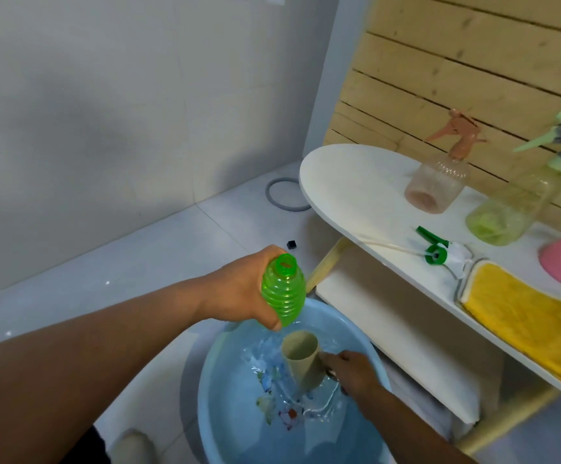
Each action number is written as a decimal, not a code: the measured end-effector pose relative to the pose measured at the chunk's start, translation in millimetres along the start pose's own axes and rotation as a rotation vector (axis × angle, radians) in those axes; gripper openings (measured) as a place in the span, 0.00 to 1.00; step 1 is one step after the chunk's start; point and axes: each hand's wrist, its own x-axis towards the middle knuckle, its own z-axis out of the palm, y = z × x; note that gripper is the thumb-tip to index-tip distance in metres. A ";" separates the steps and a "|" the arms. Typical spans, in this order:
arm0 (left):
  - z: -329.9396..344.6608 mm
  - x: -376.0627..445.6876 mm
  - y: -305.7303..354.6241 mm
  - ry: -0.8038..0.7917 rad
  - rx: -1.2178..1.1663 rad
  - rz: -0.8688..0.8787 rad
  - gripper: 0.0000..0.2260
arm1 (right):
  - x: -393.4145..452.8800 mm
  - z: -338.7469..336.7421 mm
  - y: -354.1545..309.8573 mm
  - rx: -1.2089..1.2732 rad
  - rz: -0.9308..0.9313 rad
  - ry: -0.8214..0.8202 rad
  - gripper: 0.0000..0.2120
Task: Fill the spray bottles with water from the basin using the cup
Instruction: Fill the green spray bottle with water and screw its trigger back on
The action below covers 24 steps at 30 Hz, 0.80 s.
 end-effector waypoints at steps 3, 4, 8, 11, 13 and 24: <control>-3.3 -5.3 0.5 0.004 0.002 -0.006 0.38 | -20.9 -21.0 -21.6 0.033 -0.036 -0.017 0.17; -4.2 -8.0 0.2 0.003 0.006 -0.008 0.38 | -29.3 -28.8 -30.8 0.057 -0.050 -0.025 0.16; -8.7 -18.4 -2.2 0.001 0.051 -0.018 0.37 | -59.9 -63.1 -67.6 0.146 -0.116 0.011 0.17; -12.0 -22.7 -6.5 0.003 0.073 -0.033 0.37 | -83.6 -87.5 -96.1 0.134 -0.184 0.047 0.16; -13.0 -24.3 -8.1 0.005 0.090 -0.040 0.37 | -99.6 -103.5 -114.1 0.137 -0.225 0.074 0.16; 5.8 -19.6 5.3 -0.023 0.182 -0.028 0.37 | -150.0 -137.3 -175.6 0.119 -0.491 0.142 0.16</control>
